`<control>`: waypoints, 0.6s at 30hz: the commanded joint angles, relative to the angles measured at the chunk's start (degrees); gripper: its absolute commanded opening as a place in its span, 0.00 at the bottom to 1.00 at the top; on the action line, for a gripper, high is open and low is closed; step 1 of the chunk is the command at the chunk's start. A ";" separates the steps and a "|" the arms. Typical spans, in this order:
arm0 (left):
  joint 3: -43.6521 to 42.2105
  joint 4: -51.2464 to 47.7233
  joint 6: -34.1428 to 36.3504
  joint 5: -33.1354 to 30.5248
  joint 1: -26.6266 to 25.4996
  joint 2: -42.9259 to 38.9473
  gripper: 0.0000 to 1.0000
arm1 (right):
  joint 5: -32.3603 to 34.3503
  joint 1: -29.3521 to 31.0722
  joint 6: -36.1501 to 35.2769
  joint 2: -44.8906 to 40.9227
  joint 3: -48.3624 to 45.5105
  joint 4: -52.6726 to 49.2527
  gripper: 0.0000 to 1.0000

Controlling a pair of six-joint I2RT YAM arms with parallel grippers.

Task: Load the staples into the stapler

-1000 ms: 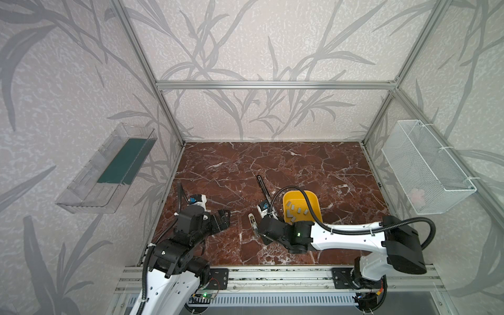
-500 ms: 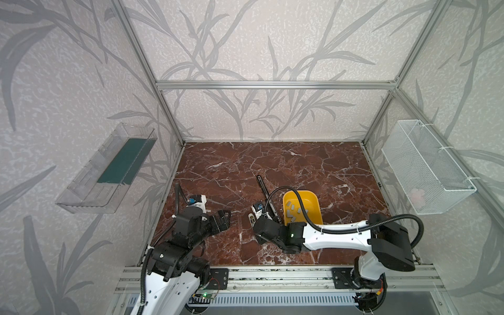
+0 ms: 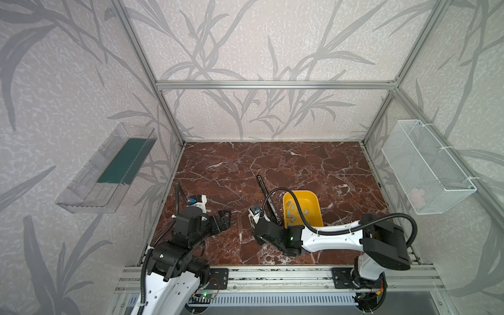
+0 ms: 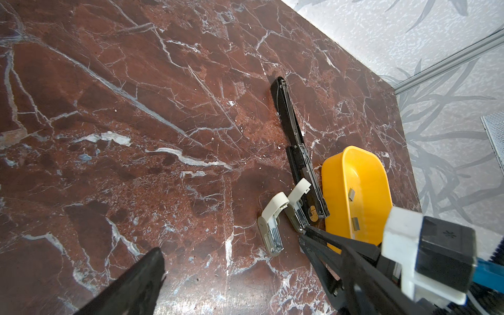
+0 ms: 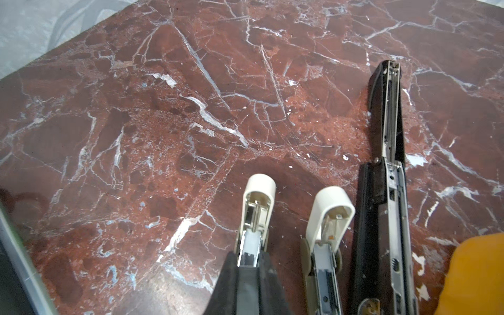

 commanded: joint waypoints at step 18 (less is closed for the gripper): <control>1.04 -0.35 -0.47 0.93 0.82 -1.16 1.00 | 2.90 0.33 3.91 5.12 0.69 3.62 0.00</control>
